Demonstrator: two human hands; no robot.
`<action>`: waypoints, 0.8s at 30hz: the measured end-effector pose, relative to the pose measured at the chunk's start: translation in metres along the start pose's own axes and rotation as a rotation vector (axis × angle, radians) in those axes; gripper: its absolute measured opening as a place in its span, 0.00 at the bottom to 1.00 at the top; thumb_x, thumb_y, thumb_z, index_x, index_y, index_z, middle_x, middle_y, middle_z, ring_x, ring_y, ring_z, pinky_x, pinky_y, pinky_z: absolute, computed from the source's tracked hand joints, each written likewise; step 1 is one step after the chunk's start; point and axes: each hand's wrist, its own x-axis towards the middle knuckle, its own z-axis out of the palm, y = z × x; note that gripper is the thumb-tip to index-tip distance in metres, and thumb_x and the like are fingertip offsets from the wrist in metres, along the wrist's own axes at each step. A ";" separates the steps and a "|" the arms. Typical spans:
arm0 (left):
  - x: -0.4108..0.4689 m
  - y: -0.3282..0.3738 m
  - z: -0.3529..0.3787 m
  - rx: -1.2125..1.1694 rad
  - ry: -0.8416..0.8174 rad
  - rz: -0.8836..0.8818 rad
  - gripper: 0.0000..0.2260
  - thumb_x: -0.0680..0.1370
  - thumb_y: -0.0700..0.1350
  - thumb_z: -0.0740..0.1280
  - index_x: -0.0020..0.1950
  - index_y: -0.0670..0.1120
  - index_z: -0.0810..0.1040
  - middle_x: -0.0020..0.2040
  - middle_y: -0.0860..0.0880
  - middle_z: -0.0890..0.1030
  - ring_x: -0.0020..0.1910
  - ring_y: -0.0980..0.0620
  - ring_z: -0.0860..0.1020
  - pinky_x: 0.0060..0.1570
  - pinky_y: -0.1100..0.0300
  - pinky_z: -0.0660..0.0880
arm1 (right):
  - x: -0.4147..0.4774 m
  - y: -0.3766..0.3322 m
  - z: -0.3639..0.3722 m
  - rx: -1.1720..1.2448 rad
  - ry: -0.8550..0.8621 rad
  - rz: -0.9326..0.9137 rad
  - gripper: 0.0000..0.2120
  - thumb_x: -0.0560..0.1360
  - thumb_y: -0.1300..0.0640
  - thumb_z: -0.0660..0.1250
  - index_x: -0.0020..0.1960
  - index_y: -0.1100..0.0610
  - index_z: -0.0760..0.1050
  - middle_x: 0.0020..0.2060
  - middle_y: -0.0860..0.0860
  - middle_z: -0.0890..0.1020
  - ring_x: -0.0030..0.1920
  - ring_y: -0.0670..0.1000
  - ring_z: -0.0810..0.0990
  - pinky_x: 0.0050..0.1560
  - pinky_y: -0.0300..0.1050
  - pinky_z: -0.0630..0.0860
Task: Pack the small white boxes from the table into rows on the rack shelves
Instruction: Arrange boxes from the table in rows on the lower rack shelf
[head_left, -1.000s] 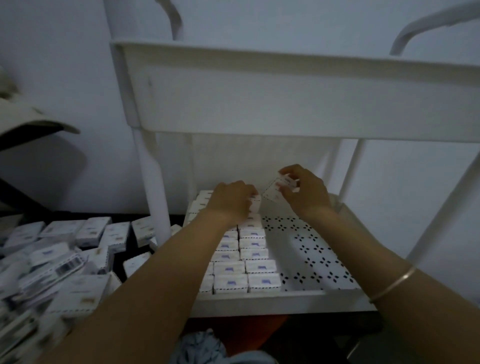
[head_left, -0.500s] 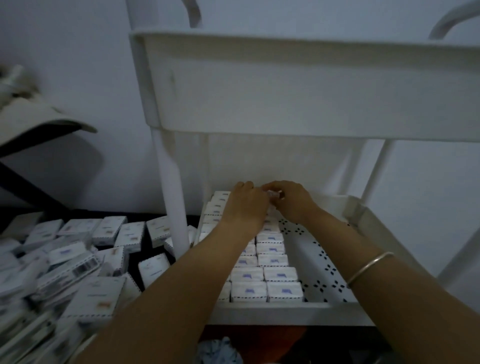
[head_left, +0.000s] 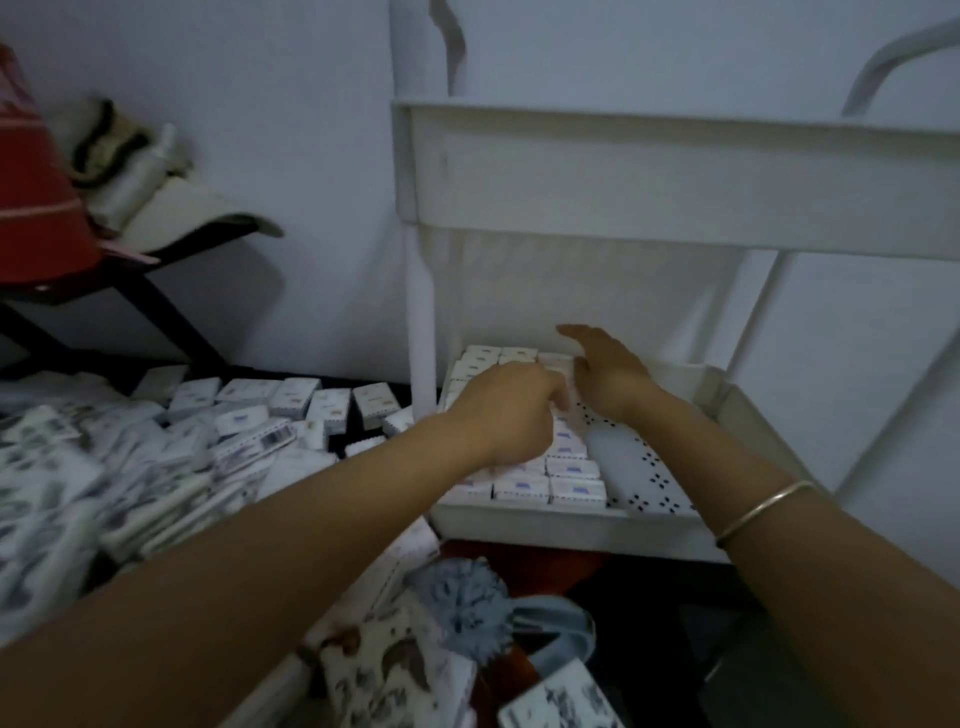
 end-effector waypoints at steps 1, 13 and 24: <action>-0.014 0.004 -0.006 -0.032 0.017 0.006 0.17 0.78 0.37 0.58 0.62 0.50 0.79 0.61 0.48 0.79 0.57 0.49 0.75 0.58 0.56 0.72 | -0.013 -0.007 -0.003 0.000 0.022 -0.046 0.23 0.81 0.65 0.54 0.76 0.54 0.62 0.73 0.55 0.65 0.71 0.56 0.66 0.69 0.45 0.63; -0.210 0.012 -0.043 -0.277 0.251 -0.037 0.14 0.78 0.36 0.61 0.53 0.53 0.82 0.53 0.54 0.81 0.51 0.55 0.78 0.53 0.51 0.77 | -0.221 -0.106 0.001 0.159 -0.050 -0.330 0.15 0.79 0.60 0.61 0.65 0.49 0.73 0.61 0.46 0.75 0.63 0.46 0.71 0.62 0.41 0.68; -0.350 -0.013 0.030 -0.102 0.469 -0.271 0.26 0.82 0.53 0.47 0.78 0.44 0.55 0.78 0.52 0.56 0.78 0.54 0.52 0.76 0.50 0.51 | -0.270 -0.202 0.077 -0.318 -0.116 -0.542 0.25 0.79 0.39 0.53 0.75 0.40 0.57 0.79 0.46 0.50 0.78 0.53 0.41 0.72 0.69 0.37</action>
